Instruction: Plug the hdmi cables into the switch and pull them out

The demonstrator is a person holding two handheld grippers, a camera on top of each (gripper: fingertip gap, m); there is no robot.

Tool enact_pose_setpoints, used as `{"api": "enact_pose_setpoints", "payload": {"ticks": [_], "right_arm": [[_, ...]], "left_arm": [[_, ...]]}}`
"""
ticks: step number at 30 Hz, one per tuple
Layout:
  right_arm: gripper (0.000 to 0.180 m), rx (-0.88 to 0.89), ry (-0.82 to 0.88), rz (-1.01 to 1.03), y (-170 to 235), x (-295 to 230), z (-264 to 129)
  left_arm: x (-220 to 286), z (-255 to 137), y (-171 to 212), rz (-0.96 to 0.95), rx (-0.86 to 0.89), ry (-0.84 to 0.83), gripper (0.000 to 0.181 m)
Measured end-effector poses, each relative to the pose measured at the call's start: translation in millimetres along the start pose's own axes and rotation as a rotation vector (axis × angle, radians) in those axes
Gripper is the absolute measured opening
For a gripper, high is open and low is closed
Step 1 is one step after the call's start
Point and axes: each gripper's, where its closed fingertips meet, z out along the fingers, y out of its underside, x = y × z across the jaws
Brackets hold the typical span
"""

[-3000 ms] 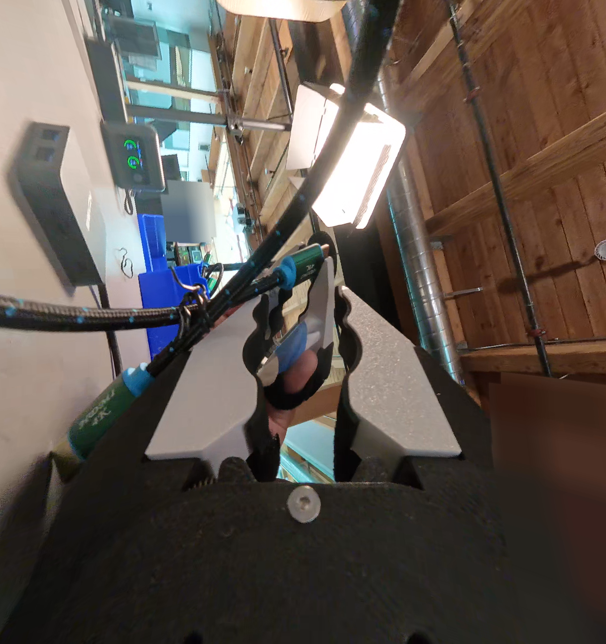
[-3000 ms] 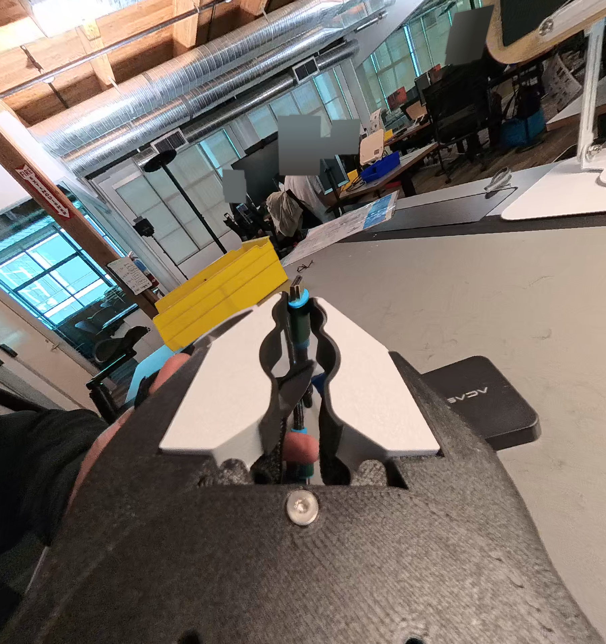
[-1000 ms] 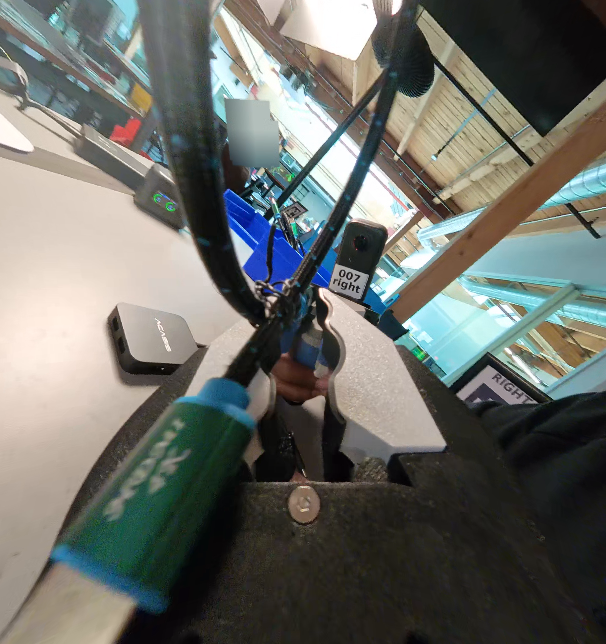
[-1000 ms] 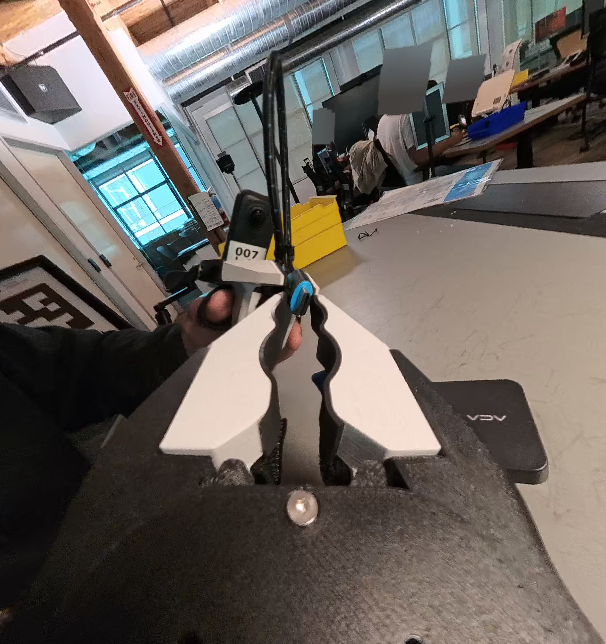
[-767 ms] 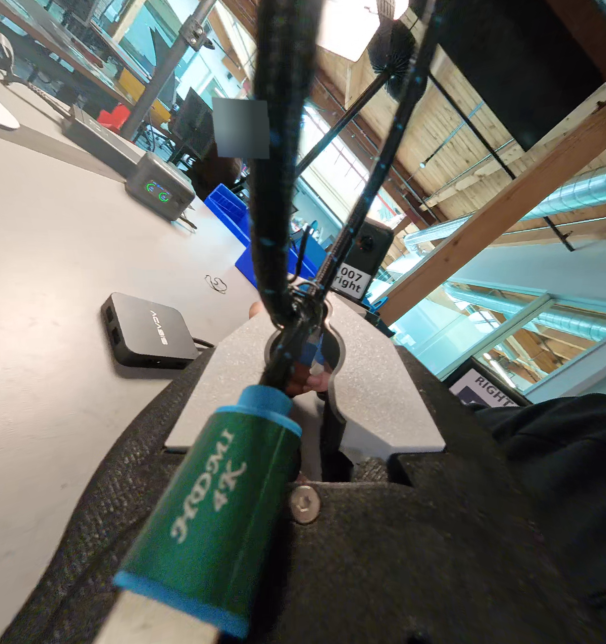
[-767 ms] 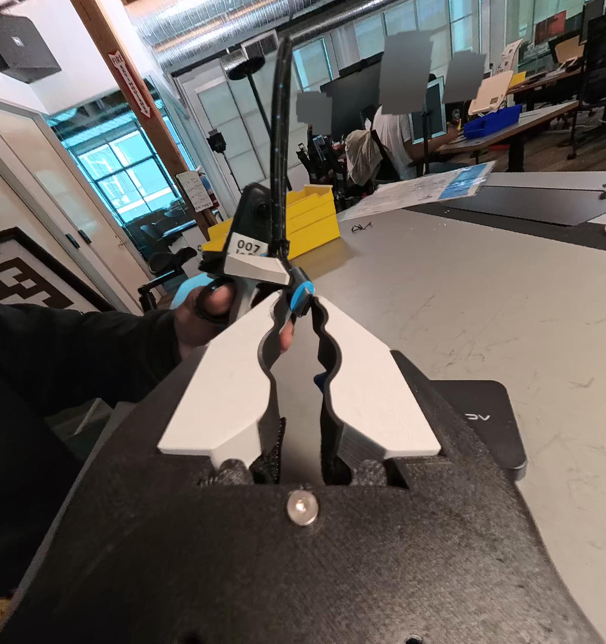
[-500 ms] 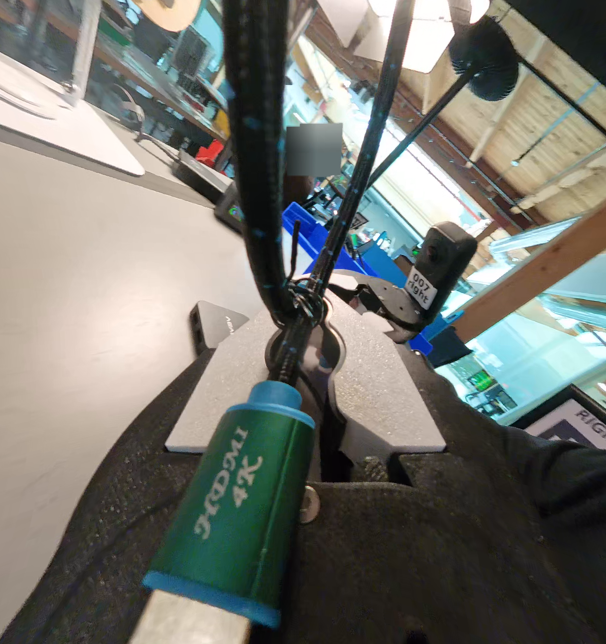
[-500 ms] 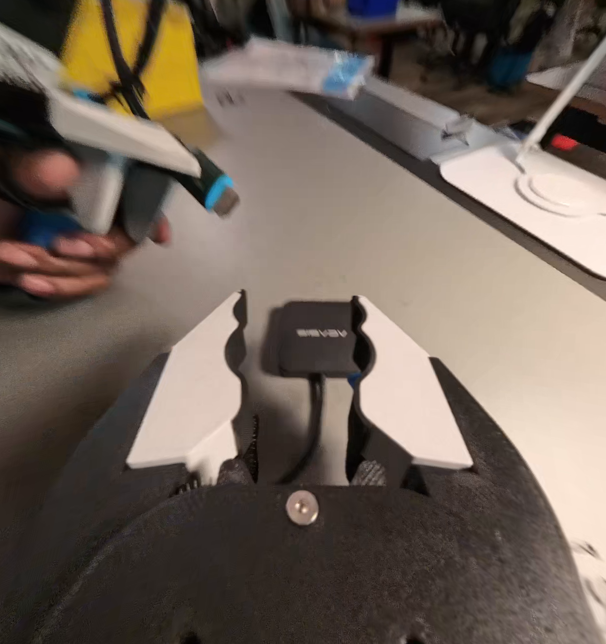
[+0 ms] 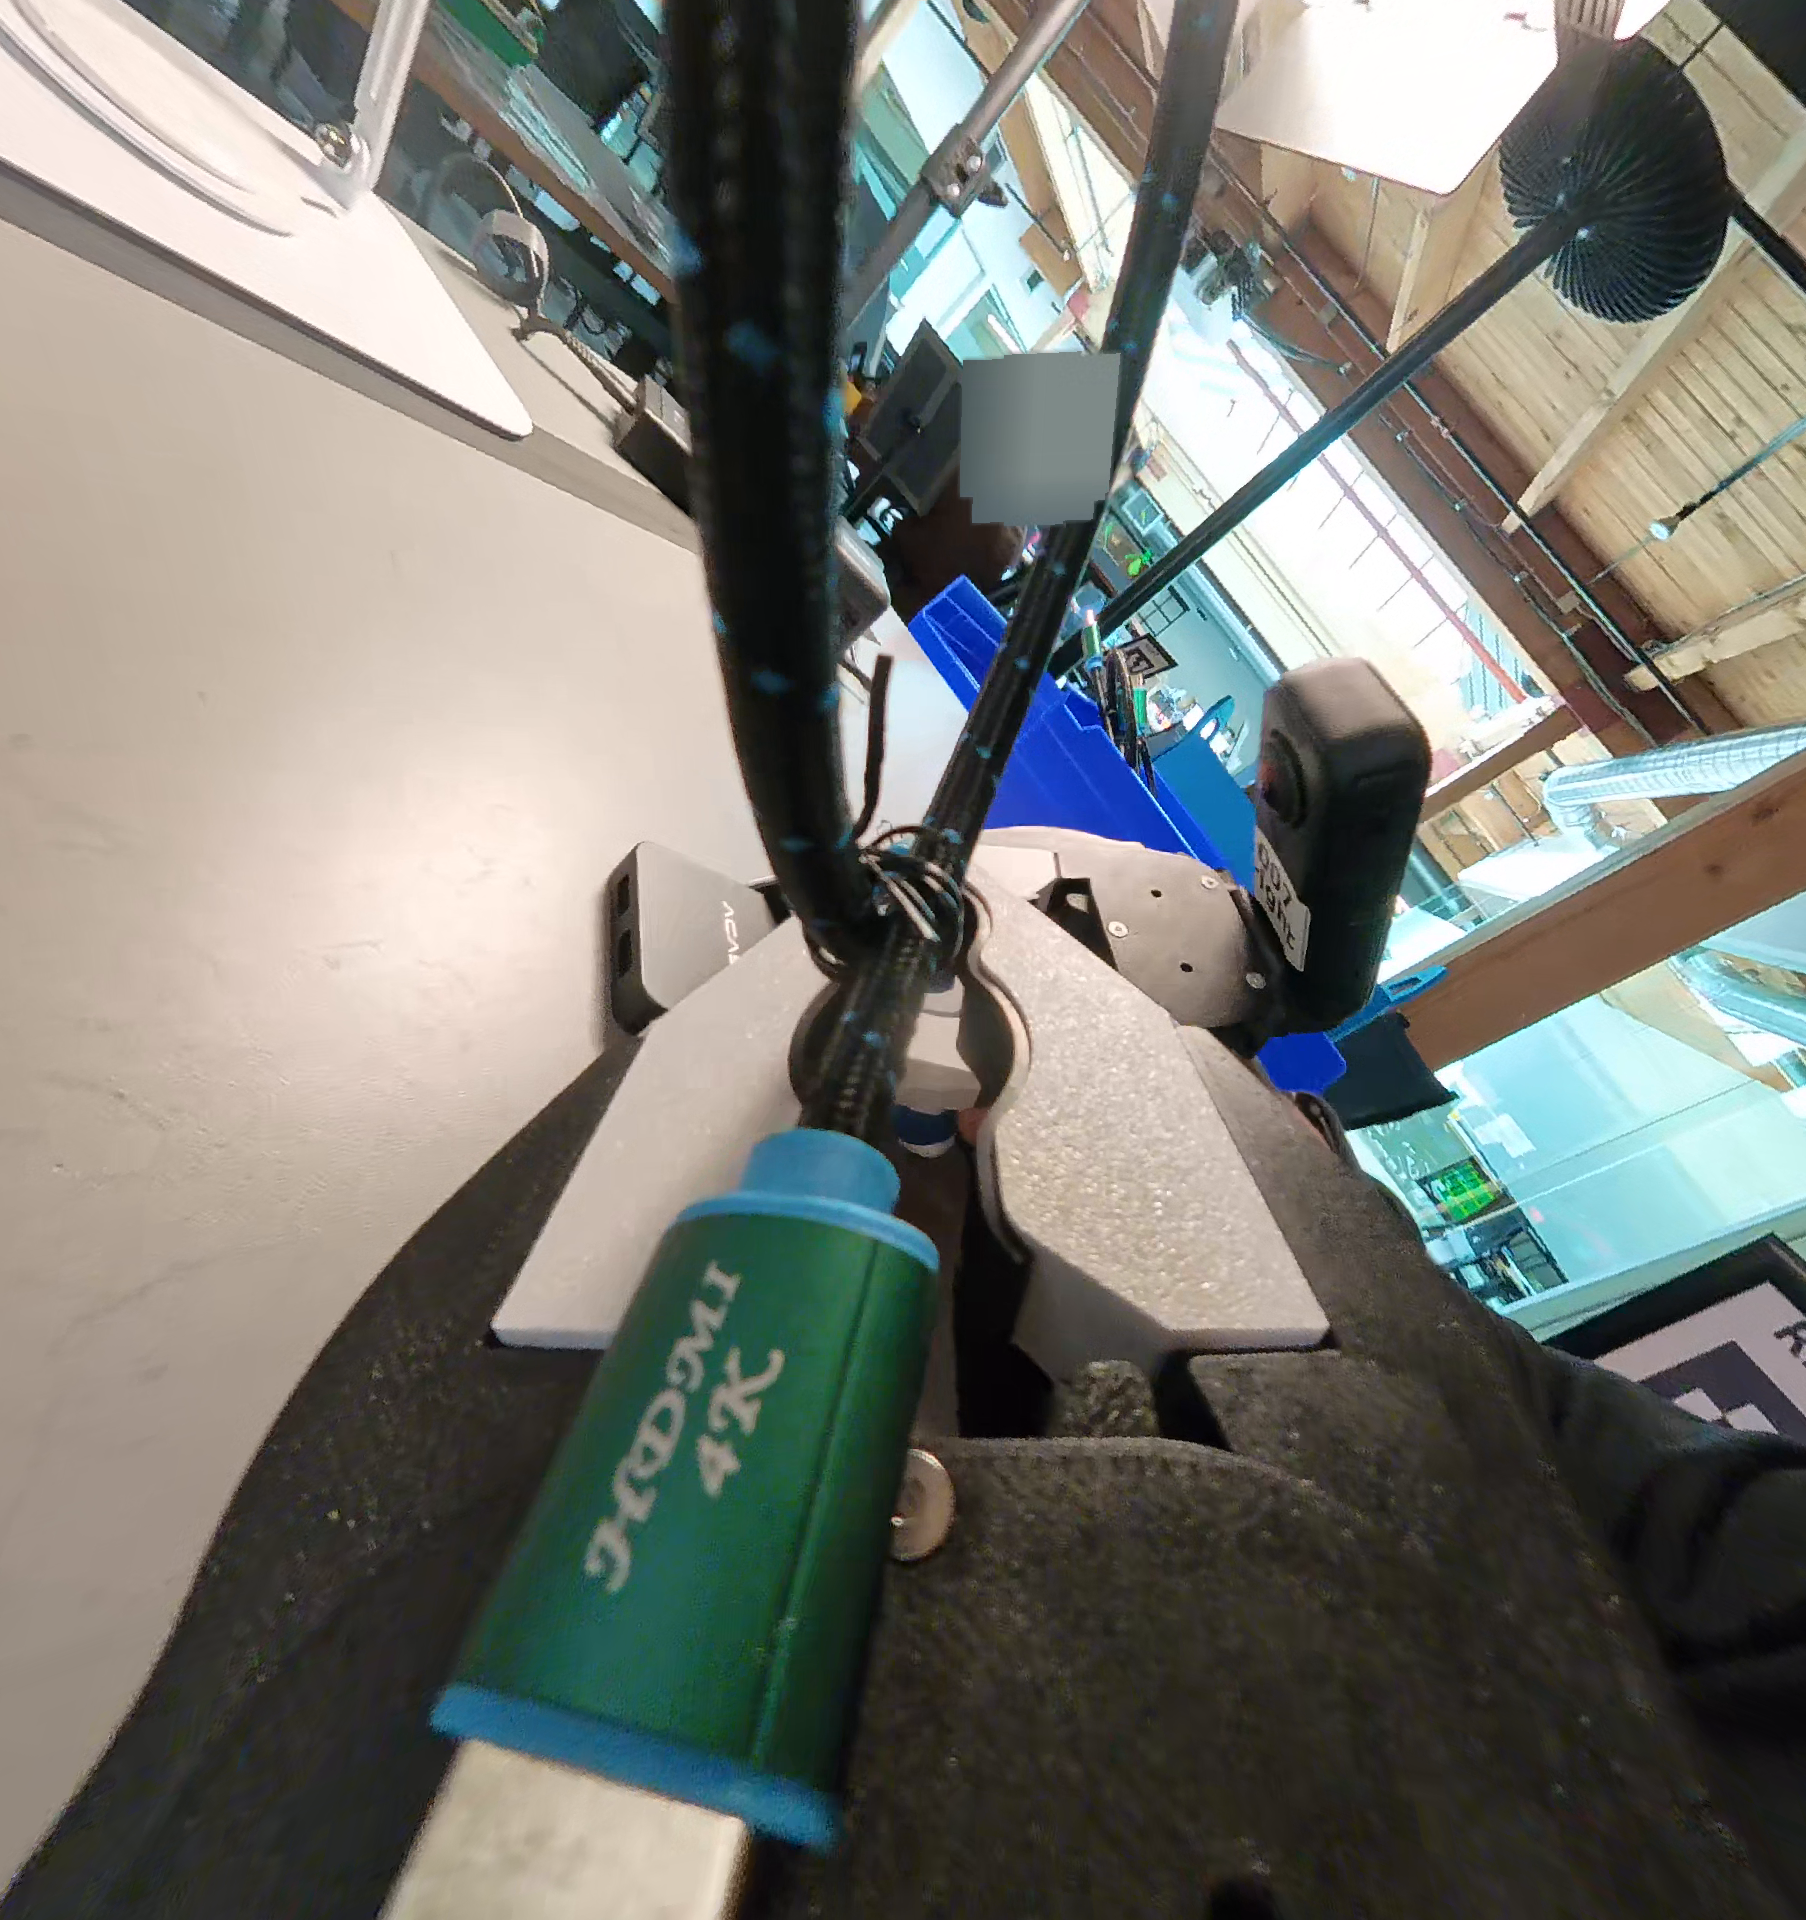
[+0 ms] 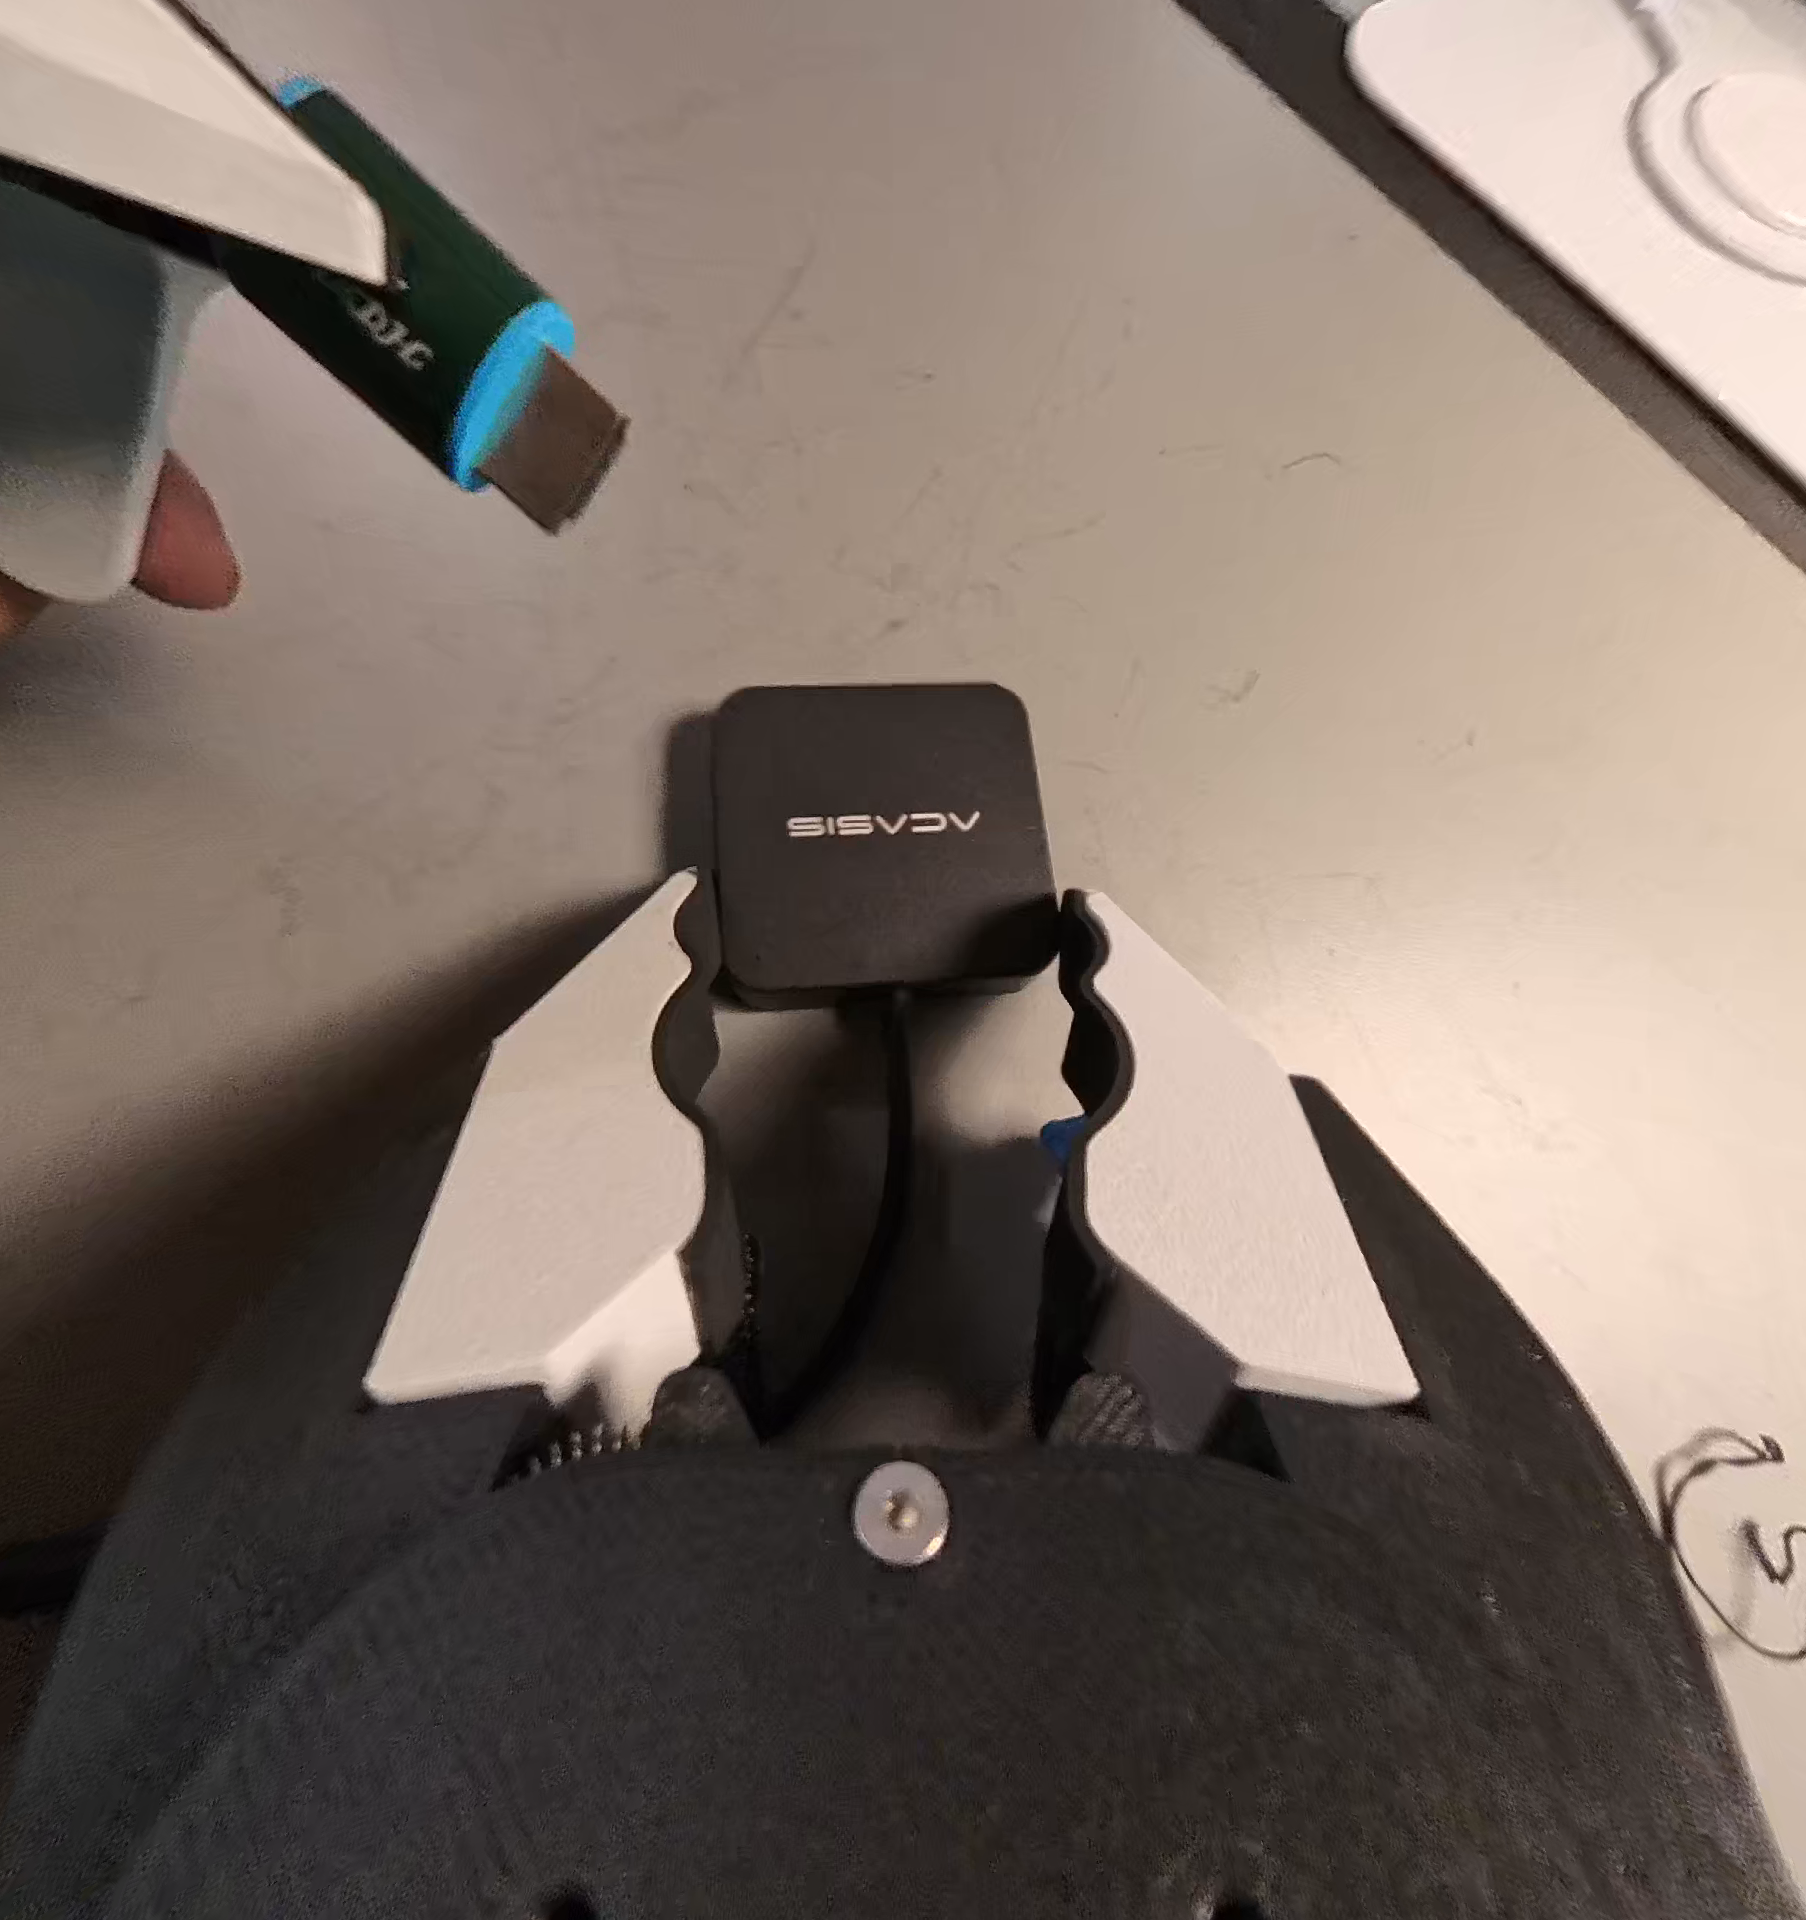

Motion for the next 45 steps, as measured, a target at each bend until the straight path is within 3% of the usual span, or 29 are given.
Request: {"api": "enact_pose_setpoints", "payload": {"ticks": [7,11,19,31,45], "right_arm": [[0.067,0.394,0.044,0.311,-52,14,-38],[0.067,0.512,0.058,0.346,-67,2,-52],[0.067,0.62,0.107,0.355,-78,-9,-65],[0.067,0.668,0.158,0.335,-78,1,-69],[0.066,0.7,0.315,0.034,-90,-14,-77]], "left_arm": [[4,-4,-21,-0.031,0.176,0.017,0.012],[15,-1,-20,-0.006,0.212,0.007,0.012],[26,-12,-27,0.101,0.308,-0.062,0.012],[19,-8,-11,-0.174,0.274,0.025,0.012],[16,-16,-24,-0.327,0.34,0.112,0.01]]}}
